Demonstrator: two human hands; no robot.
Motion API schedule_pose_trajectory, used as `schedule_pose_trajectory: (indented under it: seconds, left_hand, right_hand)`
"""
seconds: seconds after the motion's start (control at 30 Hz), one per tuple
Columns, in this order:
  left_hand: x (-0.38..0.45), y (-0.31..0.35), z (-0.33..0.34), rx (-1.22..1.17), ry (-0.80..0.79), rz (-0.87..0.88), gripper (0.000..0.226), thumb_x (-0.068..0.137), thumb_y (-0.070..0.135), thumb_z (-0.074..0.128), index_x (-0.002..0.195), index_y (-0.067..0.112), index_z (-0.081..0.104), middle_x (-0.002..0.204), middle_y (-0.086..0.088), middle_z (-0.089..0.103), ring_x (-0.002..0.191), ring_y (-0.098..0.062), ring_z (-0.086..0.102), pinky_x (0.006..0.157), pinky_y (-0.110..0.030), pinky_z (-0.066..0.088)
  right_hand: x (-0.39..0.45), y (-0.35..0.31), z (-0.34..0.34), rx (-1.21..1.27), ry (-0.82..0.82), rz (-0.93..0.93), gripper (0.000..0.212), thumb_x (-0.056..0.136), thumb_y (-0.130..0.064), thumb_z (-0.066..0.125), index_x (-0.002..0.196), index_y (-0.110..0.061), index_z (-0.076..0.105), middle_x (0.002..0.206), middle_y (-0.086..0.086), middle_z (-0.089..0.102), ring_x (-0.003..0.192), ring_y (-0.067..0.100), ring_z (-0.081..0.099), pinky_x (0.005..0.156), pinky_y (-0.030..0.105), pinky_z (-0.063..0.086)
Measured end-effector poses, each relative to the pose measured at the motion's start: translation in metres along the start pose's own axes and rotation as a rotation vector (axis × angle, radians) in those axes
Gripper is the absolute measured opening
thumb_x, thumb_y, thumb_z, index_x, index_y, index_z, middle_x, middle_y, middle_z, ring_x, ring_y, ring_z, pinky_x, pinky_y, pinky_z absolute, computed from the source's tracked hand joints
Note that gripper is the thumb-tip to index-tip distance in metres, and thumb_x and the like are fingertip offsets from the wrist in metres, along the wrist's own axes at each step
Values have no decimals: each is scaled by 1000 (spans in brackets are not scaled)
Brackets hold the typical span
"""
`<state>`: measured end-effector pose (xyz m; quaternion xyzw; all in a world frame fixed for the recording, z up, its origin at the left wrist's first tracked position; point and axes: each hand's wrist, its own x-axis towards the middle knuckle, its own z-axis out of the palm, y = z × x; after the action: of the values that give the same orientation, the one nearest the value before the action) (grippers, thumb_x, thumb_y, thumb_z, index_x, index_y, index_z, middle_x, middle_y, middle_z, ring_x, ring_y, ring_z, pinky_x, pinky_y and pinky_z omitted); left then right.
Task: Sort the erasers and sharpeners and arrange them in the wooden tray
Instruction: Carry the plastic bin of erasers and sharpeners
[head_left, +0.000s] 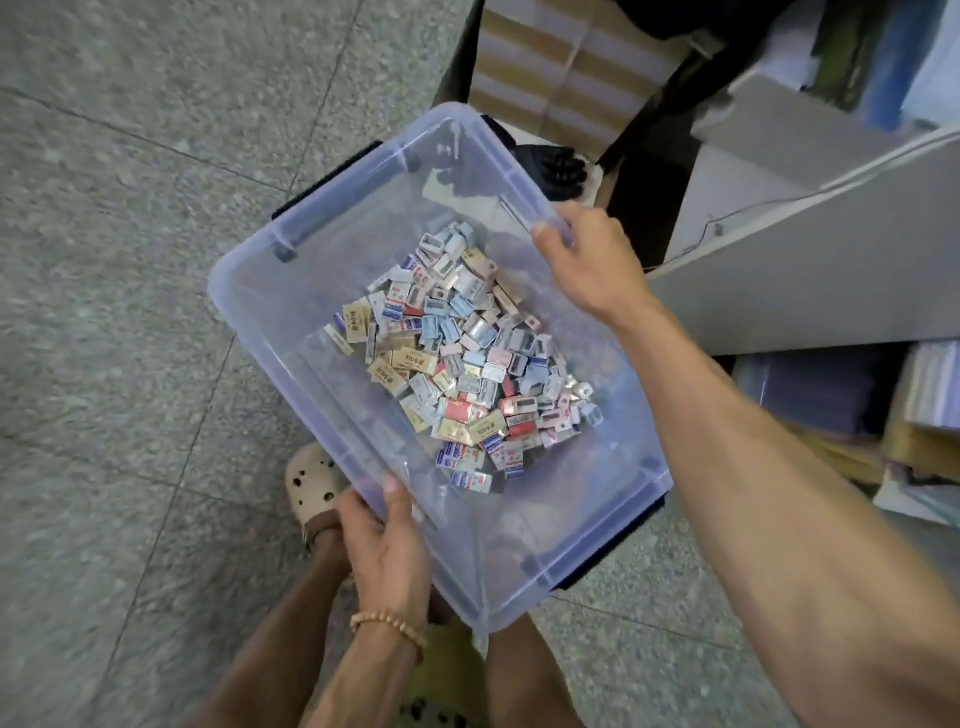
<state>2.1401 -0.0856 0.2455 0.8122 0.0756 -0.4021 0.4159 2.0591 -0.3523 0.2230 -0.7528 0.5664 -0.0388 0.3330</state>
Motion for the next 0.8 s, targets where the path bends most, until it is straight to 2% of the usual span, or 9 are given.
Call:
schedule_pose_trajectory:
  seconds: [0.1, 0.2, 0.3, 0.4, 0.47, 0.53, 0.6, 0.67, 0.8]
  left_hand:
    - [-6, -10, 17, 17, 1, 2, 13, 102, 22, 46, 113, 16, 44, 101, 4, 57, 89, -8, 57, 68, -21, 43]
    - [-4, -17, 20, 58, -2, 25, 17, 101, 26, 45, 114, 16, 43, 106, 0, 57, 96, -13, 57, 77, -30, 44]
    - [2, -16, 7, 161, -75, 56, 18, 100, 27, 48, 112, 15, 44, 104, -1, 57, 96, -14, 58, 73, -28, 45]
    - [7, -4, -15, 333, -212, 132, 26, 97, 29, 54, 118, 16, 46, 110, 4, 60, 92, -5, 59, 74, -23, 49]
    - [6, 12, -31, 453, -223, 255, 43, 95, 27, 58, 133, 16, 41, 127, 10, 50, 110, -4, 52, 95, -29, 47]
    - [7, 29, -48, 648, -200, 459, 55, 94, 26, 59, 141, 11, 37, 138, 7, 37, 122, -5, 38, 104, -26, 34]
    - [13, 43, -60, 843, -275, 706, 52, 92, 28, 61, 138, 9, 46, 148, -6, 36, 135, -20, 35, 109, -36, 34]
    - [26, 55, -65, 1059, -459, 929, 45, 90, 34, 61, 128, 11, 57, 143, -11, 46, 138, -29, 36, 111, -51, 35]
    - [66, 73, -59, 1525, -772, 1183, 50, 85, 50, 65, 122, 17, 64, 130, -8, 61, 134, -27, 45, 118, -56, 12]
  right_hand:
    - [7, 10, 1, -40, 21, -29, 25, 101, -28, 43, 89, -9, 55, 81, 9, 58, 73, 28, 53, 60, 37, 33]
    - [10, 11, 2, -68, 24, -27, 27, 103, -30, 43, 101, -8, 58, 83, 8, 58, 75, 28, 52, 62, 33, 30]
    - [0, 9, 1, -72, 34, -7, 27, 103, -31, 44, 107, -8, 58, 86, 9, 62, 78, 29, 56, 64, 34, 36]
    - [-29, 9, -1, 6, 39, 94, 32, 101, -32, 45, 121, -11, 57, 108, 10, 66, 99, 30, 61, 86, 41, 49]
    - [-60, 6, -5, 35, 57, 171, 44, 102, -30, 47, 141, -11, 48, 134, 12, 56, 125, 29, 52, 107, 41, 41]
    - [-96, 2, -6, 60, 131, 240, 48, 101, -27, 50, 146, -10, 44, 143, 12, 49, 134, 27, 44, 110, 35, 32]
    - [-134, -2, -2, 135, 205, 368, 49, 102, -29, 52, 146, -10, 44, 145, 11, 48, 136, 26, 42, 109, 33, 30]
    - [-173, -3, 11, 199, 318, 508, 52, 100, -32, 55, 144, -7, 46, 145, 12, 49, 136, 28, 42, 109, 35, 32]
    - [-231, 0, 62, 268, 632, 815, 54, 92, -34, 64, 133, 0, 54, 126, 21, 58, 120, 39, 52, 103, 47, 42]
